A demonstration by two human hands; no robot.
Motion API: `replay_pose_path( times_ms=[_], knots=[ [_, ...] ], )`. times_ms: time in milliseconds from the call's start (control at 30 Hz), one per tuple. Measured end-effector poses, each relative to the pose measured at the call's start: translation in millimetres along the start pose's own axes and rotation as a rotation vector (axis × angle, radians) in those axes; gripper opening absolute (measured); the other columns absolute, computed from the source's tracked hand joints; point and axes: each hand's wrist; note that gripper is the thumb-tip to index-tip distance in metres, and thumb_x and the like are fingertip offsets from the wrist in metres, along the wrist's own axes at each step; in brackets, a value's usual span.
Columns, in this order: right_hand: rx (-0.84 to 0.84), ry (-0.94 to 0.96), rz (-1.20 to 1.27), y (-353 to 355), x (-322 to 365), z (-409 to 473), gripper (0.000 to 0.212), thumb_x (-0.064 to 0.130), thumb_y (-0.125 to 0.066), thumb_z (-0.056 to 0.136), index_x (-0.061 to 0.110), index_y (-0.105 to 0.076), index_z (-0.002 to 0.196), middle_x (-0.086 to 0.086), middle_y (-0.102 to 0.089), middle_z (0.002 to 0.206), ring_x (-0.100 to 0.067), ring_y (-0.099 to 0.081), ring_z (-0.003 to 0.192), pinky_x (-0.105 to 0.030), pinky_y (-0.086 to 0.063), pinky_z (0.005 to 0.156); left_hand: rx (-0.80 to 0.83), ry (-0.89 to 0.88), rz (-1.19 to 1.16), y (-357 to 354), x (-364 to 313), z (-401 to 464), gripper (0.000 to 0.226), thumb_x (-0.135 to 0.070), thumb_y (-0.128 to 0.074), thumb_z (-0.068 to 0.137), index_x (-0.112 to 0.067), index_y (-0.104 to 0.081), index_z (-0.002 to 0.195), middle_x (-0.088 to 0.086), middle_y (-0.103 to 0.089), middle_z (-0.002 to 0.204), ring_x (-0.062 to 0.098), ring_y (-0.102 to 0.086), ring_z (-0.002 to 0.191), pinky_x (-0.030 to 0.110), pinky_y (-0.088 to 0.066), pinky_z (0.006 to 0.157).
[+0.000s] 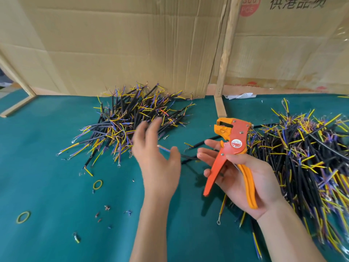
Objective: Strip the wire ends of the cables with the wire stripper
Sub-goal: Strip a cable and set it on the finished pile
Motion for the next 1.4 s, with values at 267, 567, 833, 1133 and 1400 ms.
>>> replay_pose_path(
  times_ms=[267,567,833,1133,1400],
  knots=[
    [-0.069,0.088,0.068,1.9,3.5,0.2,0.048,0.012,-0.058,0.081,-0.008,-0.066,0.124,-0.029,-0.068,0.121,-0.033,-0.070,0.112,-0.038,-0.061,0.077,0.515,-0.103,0.112,-10.6,-8.3,-11.8,0.022,-0.016,-0.064,0.093,-0.034,-0.076,0.100,-0.015,-0.069,0.095,0.010,-0.054,0.110,0.041,-0.041,0.098],
    [-0.076,0.123,0.091,2.5,5.4,1.1,0.047,0.014,-0.065,0.075,-0.002,-0.072,0.118,-0.027,-0.069,0.120,-0.031,-0.071,0.110,-0.037,-0.060,0.077,0.408,-0.018,-0.165,-9.6,-8.2,-9.0,0.018,-0.005,-0.071,0.088,-0.020,-0.079,0.093,-0.012,-0.073,0.090,0.006,-0.068,0.090,0.026,-0.052,0.082],
    [-0.077,0.120,0.086,3.2,6.5,1.2,0.051,0.017,-0.067,0.070,-0.002,-0.072,0.118,-0.025,-0.070,0.114,-0.028,-0.073,0.102,-0.037,-0.061,0.078,0.474,0.116,-0.395,-6.9,-12.4,-9.4,0.014,-0.016,-0.067,0.084,-0.020,-0.079,0.090,-0.003,-0.072,0.081,0.008,-0.064,0.076,0.024,-0.049,0.072],
    [-0.088,0.170,0.046,4.8,7.2,0.9,0.049,0.012,-0.060,0.080,0.000,-0.064,0.128,-0.027,-0.066,0.128,-0.032,-0.069,0.115,-0.037,-0.060,0.080,0.185,0.045,-0.229,-15.1,-13.2,-10.3,0.017,-0.005,-0.072,0.087,-0.021,-0.078,0.088,-0.008,-0.071,0.083,0.007,-0.067,0.079,0.016,-0.048,0.075],
    [0.063,-0.067,-0.151,2.1,4.2,-3.3,0.049,0.012,-0.065,0.083,0.002,-0.064,0.131,-0.021,-0.064,0.085,-0.035,-0.067,0.077,-0.047,-0.058,0.075,-0.124,0.100,-0.288,-17.0,-13.0,-8.1,0.021,-0.009,-0.074,0.087,-0.030,-0.074,0.089,-0.005,-0.069,0.084,0.017,-0.069,0.075,0.044,-0.059,0.073]
  ],
)
Point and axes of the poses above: each hand's wrist, its own z-axis towards the middle knuckle, its own y-axis out of the back of the hand, x = y × z
